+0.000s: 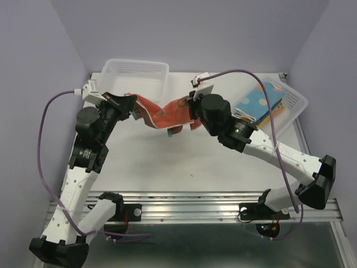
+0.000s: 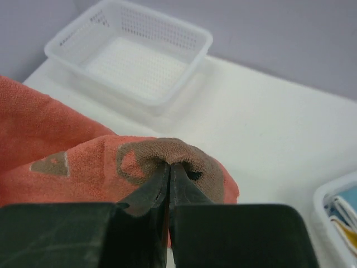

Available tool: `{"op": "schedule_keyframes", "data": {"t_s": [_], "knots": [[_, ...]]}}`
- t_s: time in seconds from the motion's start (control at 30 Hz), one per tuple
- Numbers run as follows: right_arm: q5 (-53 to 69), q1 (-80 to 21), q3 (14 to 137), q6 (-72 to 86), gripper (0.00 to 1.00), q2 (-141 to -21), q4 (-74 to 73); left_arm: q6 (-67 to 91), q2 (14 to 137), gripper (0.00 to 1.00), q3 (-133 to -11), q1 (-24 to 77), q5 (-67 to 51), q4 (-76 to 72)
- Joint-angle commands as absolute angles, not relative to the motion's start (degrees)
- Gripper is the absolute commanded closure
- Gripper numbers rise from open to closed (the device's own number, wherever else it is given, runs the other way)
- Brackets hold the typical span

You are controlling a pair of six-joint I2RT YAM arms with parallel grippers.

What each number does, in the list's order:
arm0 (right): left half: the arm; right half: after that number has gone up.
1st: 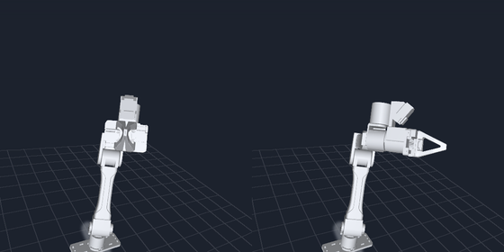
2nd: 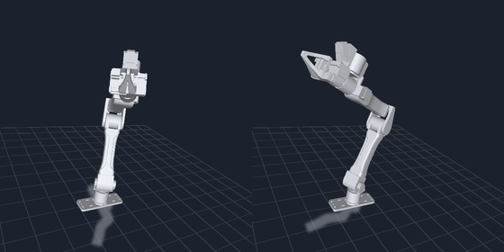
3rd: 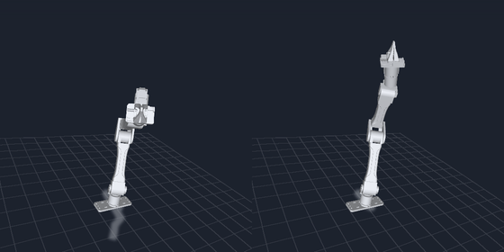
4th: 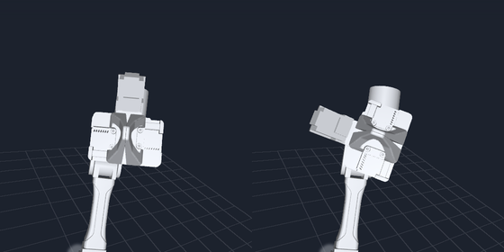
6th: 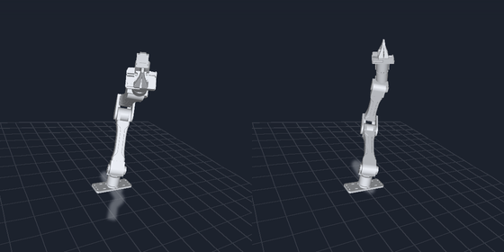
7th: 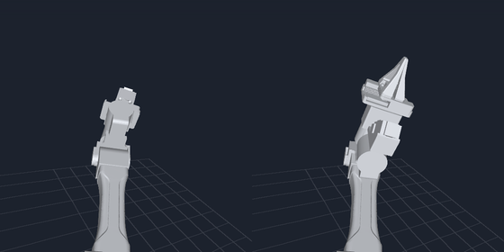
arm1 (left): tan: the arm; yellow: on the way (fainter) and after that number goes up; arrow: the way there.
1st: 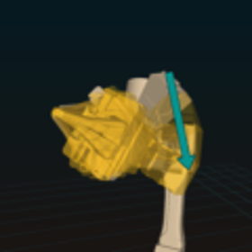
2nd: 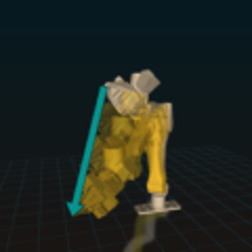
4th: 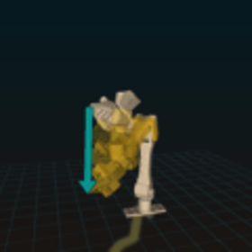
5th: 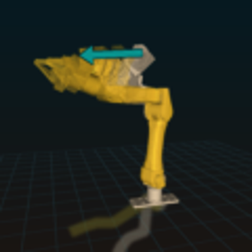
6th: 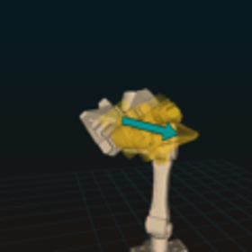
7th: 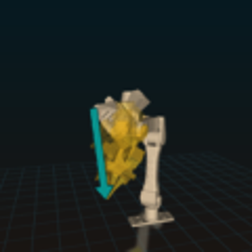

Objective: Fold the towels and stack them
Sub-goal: Flatten out the crumpled towel

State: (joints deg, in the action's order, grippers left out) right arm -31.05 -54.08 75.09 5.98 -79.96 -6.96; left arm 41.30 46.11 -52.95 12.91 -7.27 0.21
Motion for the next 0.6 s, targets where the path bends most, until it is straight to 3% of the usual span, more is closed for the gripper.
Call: {"op": "schedule_keyframes", "data": {"t_s": [0.0,0.2,0.33,0.4,0.43,0.47,0.5,0.53,0.57], "knots": [[-34.72,-54.05,89.52,-5.61,0.99,-80.24,-9.74,38.76,47.46,1.0,-61.78,13.18,-7.64,-0.53],[-35.95,-53.53,90.02,-10.11,0.99,-81.04,-17.99,40.6,40.36,1.0,-52.41,13.8,-6.94,-0.18],[-34.11,-51.07,75.27,-2.92,0.99,-76.04,-22.49,46.47,32.01,1.0,-34.67,16.16,-11.41,-0.09],[-38.66,-49.93,64.66,5.16,0.89,-71.57,-23.63,49.82,27.71,1.0,-24.59,21.42,-15.54,-0.18],[-39.11,-49.49,61.47,7.19,0.82,-70.15,-24.16,50.88,26.29,0.9,-22.09,24.32,-15.47,-0.09],[-40.07,-49.22,57.17,10.51,0.48,-67.09,-23.91,53.15,23.93,0.25,-18.23,28.96,-15.38,2.35],[-39.73,-49.22,55.3,11.33,0.27,-65.93,-23.3,54.04,22.78,0.01,-16.98,31.35,-14.86,3.33],[-36.42,-49.22,54.15,12.03,0.0,-64.87,-23.03,55.01,21.63,0.01,-16.01,32.94,-14.51,5.95],[-34.65,-49.13,53.62,12.3,0.0,-64.17,-23.03,55.37,19.71,0.01,-16.08,34.61,-13.89,7.54]]}}
